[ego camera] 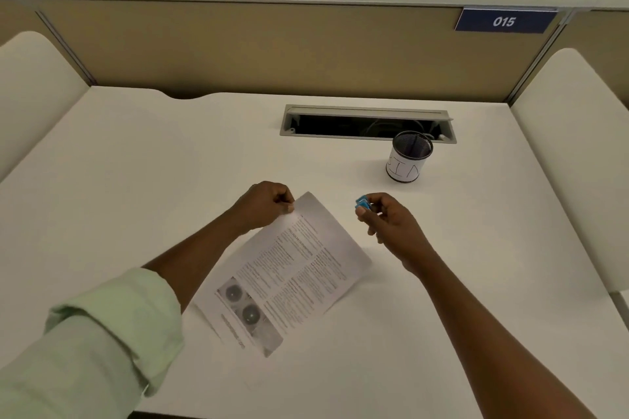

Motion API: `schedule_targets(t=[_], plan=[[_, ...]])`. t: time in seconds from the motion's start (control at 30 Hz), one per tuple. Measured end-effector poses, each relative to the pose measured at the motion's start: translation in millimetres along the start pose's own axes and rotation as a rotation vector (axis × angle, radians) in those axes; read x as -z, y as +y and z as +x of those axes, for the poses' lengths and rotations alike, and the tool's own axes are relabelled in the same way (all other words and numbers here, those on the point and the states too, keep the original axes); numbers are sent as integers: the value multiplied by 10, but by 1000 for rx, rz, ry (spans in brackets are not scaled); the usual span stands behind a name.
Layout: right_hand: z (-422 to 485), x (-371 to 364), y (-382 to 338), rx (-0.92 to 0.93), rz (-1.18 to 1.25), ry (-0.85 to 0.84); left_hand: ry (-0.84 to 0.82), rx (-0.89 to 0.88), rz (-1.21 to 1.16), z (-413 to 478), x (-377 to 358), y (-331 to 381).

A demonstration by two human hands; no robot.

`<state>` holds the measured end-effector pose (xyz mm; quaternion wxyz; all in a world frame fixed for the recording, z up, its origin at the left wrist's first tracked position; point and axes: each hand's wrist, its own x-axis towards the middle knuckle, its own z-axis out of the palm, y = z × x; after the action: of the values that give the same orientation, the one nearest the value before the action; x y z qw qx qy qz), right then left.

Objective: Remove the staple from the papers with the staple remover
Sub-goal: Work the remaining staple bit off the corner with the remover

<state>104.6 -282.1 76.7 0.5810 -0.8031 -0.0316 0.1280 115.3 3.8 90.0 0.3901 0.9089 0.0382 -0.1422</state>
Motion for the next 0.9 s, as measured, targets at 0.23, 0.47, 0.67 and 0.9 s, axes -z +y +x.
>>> schedule_targets(t=[0.23,0.47,0.67,0.9], plan=[[135,-198,-185,88,-324,-113,-272,-69,176,13,-54,243],[147,-392,6,-94,-131,-106,-322,-74,102,-22,-139,312],[113,-407,96,-168,-24,-106,-262,-96,56,-46,-252,258],[95,-385,165,-188,-33,-122,-192,-120,36,-41,-386,212]])
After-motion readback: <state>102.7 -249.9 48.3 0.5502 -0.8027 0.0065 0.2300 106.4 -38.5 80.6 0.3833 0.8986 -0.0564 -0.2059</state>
